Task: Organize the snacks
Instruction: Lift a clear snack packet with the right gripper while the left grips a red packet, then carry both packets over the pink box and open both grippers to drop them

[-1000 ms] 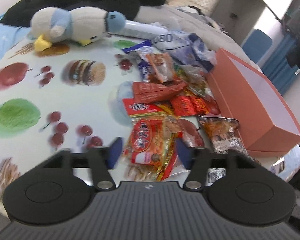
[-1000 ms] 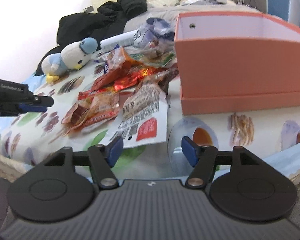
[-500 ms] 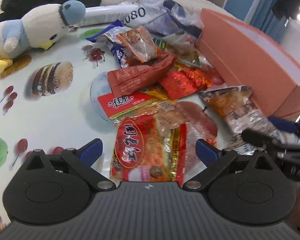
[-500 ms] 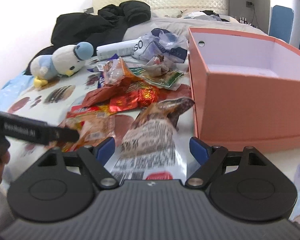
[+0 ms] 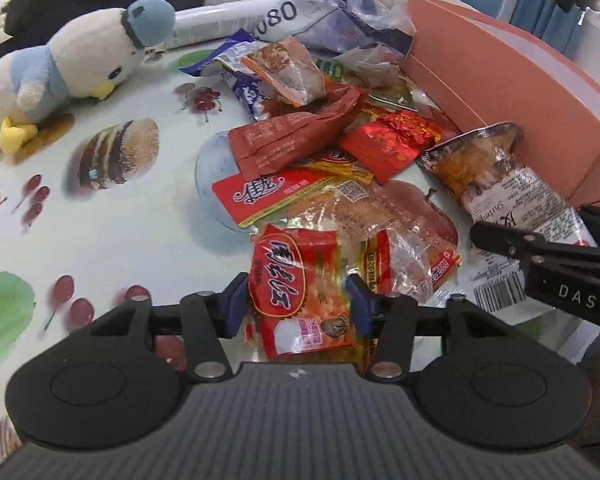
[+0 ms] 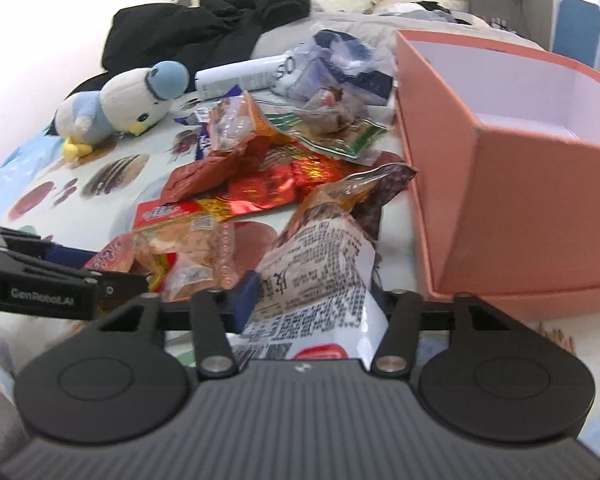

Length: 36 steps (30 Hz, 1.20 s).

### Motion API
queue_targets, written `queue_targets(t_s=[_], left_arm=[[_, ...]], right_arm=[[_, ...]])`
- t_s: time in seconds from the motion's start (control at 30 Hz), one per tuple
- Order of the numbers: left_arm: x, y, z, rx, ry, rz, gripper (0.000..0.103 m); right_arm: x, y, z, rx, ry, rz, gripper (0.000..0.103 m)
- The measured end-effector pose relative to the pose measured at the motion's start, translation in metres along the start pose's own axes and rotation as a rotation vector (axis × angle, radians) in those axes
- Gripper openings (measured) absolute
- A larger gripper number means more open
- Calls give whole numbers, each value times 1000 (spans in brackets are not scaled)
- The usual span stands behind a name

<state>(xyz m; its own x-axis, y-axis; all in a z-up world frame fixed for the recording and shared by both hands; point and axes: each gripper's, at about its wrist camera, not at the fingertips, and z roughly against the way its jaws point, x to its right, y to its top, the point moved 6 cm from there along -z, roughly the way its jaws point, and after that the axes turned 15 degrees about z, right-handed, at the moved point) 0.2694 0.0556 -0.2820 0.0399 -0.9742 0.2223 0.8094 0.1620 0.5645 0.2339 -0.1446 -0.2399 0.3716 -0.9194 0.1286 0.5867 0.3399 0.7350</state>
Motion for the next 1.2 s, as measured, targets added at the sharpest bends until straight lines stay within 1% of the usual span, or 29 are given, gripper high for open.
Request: queue_targets(t_s=[0.1,0.33,0.37,0.5,0.6,0.8,0.9,1.03,1.13,1.2], left_arm=[[-2,-1,5,12,4,46,54],[-9,-8,22,52,23,137,54],[-10,-9,25,52,25,158,54],[-16,-9,43,97,34,233,54],[-19,-9,57,116,42,289,54],[-11,-9,91,163,51,315,54],[-5,-7,106,182,42,322,51],[3,-2,124,211,30,330,50],[7,1,127,232,40,324,46],[5,0,122,214,28,350,44]], right_arm=[[-5,3,4,13,-11,46,40],[-7,1,26,41,-16,78,38],[-6,1,30,47,-12,79,38],[-10,3,45,59,10,97,38],[-12,5,53,69,24,108,38],[-14,9,74,92,45,100,38],[-14,12,86,118,40,99,37],[-8,19,104,153,28,92,37],[-2,24,116,181,21,82,37],[4,25,120,193,2,79,37]])
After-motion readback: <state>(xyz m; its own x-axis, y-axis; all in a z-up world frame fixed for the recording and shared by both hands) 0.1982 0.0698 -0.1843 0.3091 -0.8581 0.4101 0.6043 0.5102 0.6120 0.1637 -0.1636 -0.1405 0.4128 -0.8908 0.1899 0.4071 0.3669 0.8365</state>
